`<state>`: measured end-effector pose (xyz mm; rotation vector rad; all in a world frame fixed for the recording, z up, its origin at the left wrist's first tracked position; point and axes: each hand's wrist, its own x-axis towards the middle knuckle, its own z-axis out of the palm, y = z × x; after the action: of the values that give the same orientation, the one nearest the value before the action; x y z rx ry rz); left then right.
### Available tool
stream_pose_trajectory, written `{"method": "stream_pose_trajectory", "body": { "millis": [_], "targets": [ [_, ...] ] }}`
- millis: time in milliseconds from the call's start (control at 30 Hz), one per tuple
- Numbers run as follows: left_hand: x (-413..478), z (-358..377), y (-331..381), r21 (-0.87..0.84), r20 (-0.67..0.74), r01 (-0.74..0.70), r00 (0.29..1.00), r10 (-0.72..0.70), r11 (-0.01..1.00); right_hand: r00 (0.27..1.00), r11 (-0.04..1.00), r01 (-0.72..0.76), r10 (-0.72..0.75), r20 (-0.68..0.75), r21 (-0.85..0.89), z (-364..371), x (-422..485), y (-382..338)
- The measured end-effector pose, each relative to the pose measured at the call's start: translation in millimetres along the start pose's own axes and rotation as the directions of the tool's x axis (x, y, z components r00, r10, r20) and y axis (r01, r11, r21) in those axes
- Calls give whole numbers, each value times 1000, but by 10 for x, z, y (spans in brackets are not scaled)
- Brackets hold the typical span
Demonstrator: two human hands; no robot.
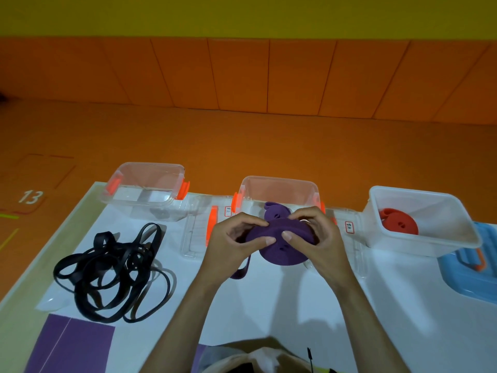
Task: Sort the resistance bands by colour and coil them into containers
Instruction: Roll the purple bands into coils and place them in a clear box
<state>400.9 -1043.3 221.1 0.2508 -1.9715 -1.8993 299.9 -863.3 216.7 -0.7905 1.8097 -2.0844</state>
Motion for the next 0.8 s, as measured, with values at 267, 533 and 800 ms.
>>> {"method": "stream_pose_trajectory", "body": {
  "millis": [267,533,800],
  "targets": [
    [1,-86,-58,-40,67,86,994,-83,995,990,998,-5,14,-140,67,88,1,73],
    [36,-107,-42,-11,16,38,999,-38,999,996,997,-81,81,-41,22,132,-26,103],
    [28,-98,-75,-11,35,55,998,-54,998,995,994,-104,104,7,24,85,3,65]
  ]
}}
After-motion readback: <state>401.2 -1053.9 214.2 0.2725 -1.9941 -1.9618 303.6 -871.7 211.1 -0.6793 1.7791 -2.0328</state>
